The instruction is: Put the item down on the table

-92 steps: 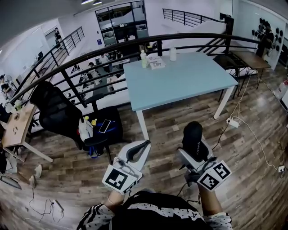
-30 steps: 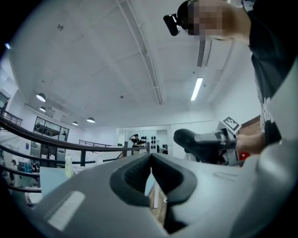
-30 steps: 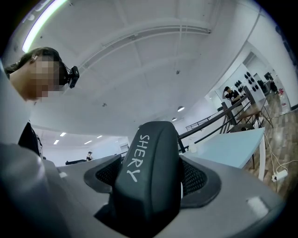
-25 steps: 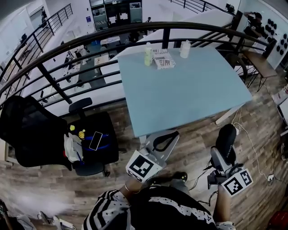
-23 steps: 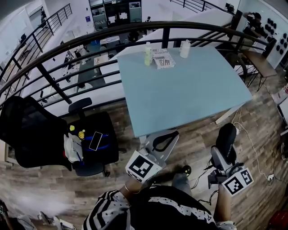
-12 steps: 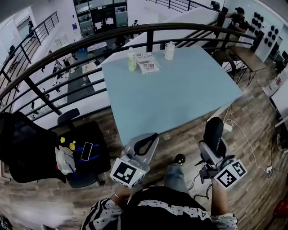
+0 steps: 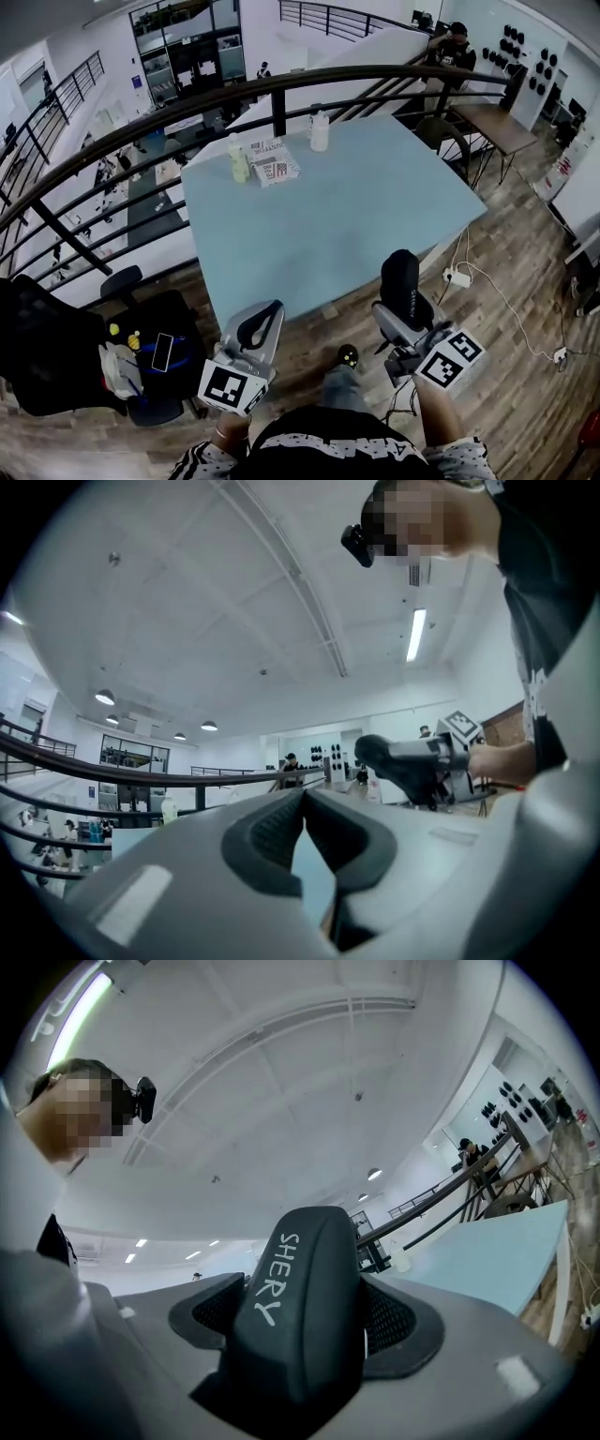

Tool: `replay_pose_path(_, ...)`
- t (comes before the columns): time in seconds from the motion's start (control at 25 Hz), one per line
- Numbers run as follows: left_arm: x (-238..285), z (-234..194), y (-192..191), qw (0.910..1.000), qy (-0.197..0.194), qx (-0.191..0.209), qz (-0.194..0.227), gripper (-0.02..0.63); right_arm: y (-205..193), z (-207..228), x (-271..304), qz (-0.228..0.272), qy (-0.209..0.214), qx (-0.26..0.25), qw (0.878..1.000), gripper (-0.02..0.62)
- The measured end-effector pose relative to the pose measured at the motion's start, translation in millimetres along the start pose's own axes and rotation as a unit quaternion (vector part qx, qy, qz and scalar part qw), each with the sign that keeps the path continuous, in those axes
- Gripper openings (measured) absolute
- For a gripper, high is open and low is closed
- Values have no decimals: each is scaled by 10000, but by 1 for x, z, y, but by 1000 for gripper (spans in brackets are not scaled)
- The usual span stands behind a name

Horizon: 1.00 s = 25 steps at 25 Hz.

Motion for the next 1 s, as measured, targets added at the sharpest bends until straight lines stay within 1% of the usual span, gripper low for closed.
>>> replay_pose_path(0.12,21,-3,-6,10000,51,25,-71,0,5,21,10,65,41,87,9999,387)
replay_pose_path(0.48,89,8,-15,9999,-52,104,-123,0,21,90,20,92,-72,243,9996,387)
replay_pose_path(0.6,107,7,-17,9998,-15,103,-151,0,28,109,25,92,-55,267,9996,387)
replay_pose_path(0.8,136,8,-15,9994,61,234,-227,0,43,140,38,146,40,341,9993,387)
replay_pose_path(1.0,168,7,-6,9986,271,406,-220,0,58,167,54,179,265,464,9984,387)
Point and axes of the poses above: the fingertips, and each gripper's own axes: x forward along the fingers, z to its right, y out of its top, the point moved 6 cm from there along -x, backward along the fingers, and after that the axes turned 8 degrees about z, right-handed, at the moved point
